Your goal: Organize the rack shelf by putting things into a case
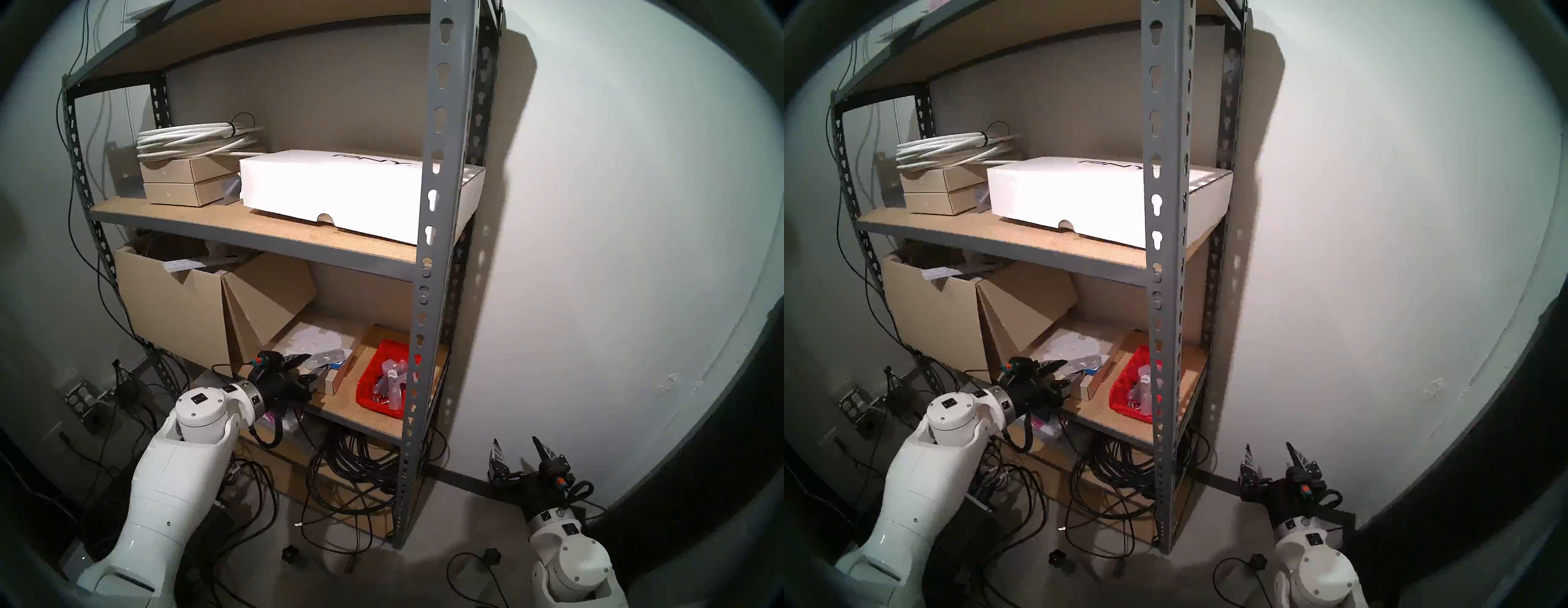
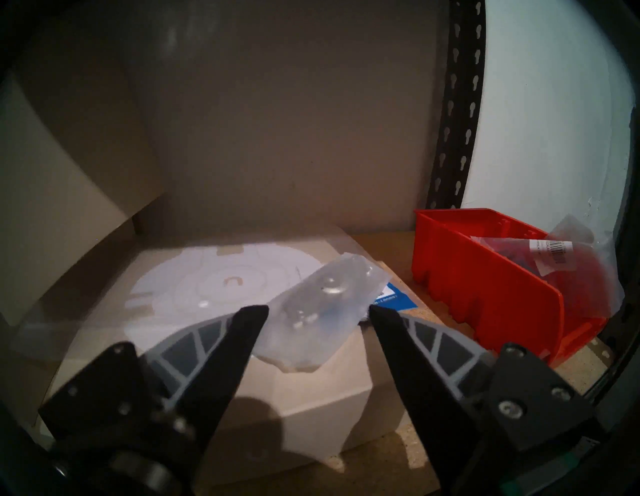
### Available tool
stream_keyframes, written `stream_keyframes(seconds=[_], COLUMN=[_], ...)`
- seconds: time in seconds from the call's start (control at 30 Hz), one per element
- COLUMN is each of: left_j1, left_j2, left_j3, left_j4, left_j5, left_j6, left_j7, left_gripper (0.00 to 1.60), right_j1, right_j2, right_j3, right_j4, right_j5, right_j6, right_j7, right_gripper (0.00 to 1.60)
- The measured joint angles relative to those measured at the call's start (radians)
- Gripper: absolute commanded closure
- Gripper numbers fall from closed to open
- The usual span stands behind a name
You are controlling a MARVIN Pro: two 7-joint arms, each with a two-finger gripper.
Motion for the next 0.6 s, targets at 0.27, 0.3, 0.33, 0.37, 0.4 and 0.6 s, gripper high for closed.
stream_keyframes(seconds=[0.27,0.3,0.33,0.37,0.4,0.6], left_j1=[-0.003,-0.003,-0.003,-0.004,-0.004,-0.004], left_j2=[-0.009,-0.010,-0.011,-0.012,-0.012,-0.016], left_j3=[0.001,0.001,0.001,0.001,0.001,-0.001], left_j4=[0.009,0.010,0.010,0.011,0.012,0.013], left_j5=[0.002,0.003,0.003,0.003,0.003,0.004], left_j6=[-0.007,-0.008,-0.008,-0.009,-0.010,-0.013], left_j7=[0.000,-0.001,-0.001,-0.001,-0.001,-0.003], left_gripper=[0.65,0.67,0.67,0.70,0.69,0.81], right_j1=[0.000,0.000,0.000,0.000,0.000,0.000], right_j2=[0.000,0.000,0.000,0.000,0.000,0.000], right_j3=[0.000,0.000,0.000,0.000,0.000,0.000], right_j4=[0.000,0.000,0.000,0.000,0.000,0.000], right_j5=[0.000,0.000,0.000,0.000,0.000,0.000], right_j6=[0.000,0.000,0.000,0.000,0.000,0.000], right_j7=[0.000,0.000,0.000,0.000,0.000,0.000], right_gripper=[0.00,0.00,0.00,0.00,0.00,0.00])
